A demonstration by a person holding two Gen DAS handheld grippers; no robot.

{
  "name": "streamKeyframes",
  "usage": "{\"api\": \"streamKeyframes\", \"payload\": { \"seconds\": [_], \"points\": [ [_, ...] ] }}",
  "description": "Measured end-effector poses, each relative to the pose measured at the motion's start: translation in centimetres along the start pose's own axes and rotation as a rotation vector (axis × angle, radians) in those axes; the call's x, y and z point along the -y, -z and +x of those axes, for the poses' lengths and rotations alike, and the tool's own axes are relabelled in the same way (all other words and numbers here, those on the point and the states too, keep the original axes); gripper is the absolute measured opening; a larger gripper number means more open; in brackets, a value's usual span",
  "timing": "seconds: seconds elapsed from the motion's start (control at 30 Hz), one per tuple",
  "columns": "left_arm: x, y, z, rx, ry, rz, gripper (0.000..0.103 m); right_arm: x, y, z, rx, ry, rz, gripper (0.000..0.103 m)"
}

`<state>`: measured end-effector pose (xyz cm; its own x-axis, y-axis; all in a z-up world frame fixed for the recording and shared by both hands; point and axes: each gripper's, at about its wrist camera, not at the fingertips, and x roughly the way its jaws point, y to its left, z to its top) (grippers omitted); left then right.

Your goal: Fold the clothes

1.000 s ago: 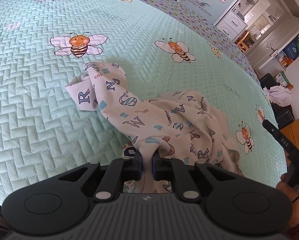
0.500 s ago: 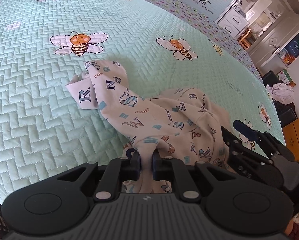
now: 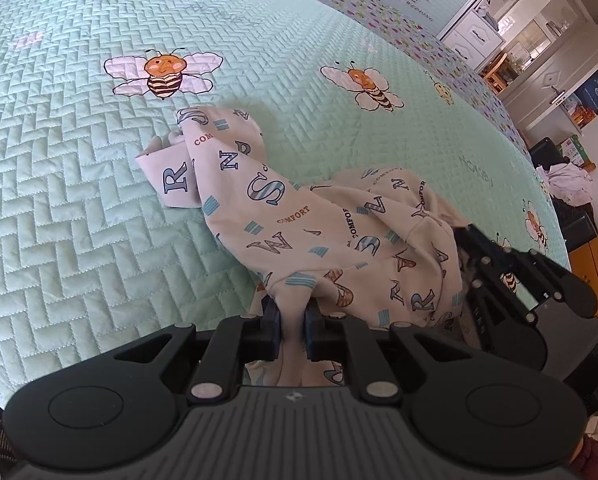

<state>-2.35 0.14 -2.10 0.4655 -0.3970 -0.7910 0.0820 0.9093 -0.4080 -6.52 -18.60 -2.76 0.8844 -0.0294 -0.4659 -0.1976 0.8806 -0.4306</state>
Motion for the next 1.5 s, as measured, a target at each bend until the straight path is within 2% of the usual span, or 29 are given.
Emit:
{"api": "streamKeyframes", "payload": {
  "seconds": [0.13,0.27,0.57,0.63,0.7,0.77,0.83,0.93,1.03,1.07,1.13,1.27,1.5],
  "points": [
    [0.4,0.1,-0.7,0.014,-0.001,0.016,0.010,2.7,-0.1,-1.0,0.031,0.128,0.025,0.000],
    [1.2,0.2,-1.5,0.033,0.020,0.040,0.013,6.2,0.9,-2.0,0.010,0.206,0.079,0.000],
    [3.1,0.6,-1.7,0.063,0.012,0.096,0.013,12.7,5.2,-6.7,-0.003,0.315,0.311,0.000],
    [3.3,0.8,-1.4,0.054,0.014,0.093,0.013,13.7,6.6,-6.4,-0.042,0.322,0.358,0.000],
    [3.5,1.1,-1.3,0.047,0.015,0.098,0.013,14.7,8.6,-4.9,-0.110,0.293,0.431,0.000],
    [3.8,1.3,-1.6,0.055,0.018,0.111,0.013,15.7,10.9,-3.3,-0.161,0.234,0.559,0.000],
    [4.4,1.4,-2.5,0.093,0.025,0.137,0.013,16.4,13.1,-1.9,-0.196,0.169,0.690,0.001],
    [6.5,1.8,-4.5,0.170,0.077,0.234,0.014,16.9,15.3,-1.5,-0.175,0.068,0.914,0.005],
    [9.5,2.5,-4.9,0.170,0.141,0.357,0.033,17.0,16.3,-3.0,-0.116,0.025,1.103,0.018],
    [10.7,3.0,-4.6,0.157,0.155,0.394,0.039,16.9,16.3,-3.6,-0.095,0.023,1.128,0.020],
    [12.8,4.1,-3.4,0.122,0.167,0.466,0.039,16.7,16.2,-4.9,-0.054,0.021,1.167,0.021],
    [16.9,6.7,0.2,0.051,0.151,0.597,0.039,15.9,16.6,-6.6,0.007,-0.052,1.200,0.021],
    [19.7,8.0,5.7,0.047,0.057,0.694,0.040,14.6,20.5,-6.2,-0.004,-0.072,1.303,0.026]
  ]
}}
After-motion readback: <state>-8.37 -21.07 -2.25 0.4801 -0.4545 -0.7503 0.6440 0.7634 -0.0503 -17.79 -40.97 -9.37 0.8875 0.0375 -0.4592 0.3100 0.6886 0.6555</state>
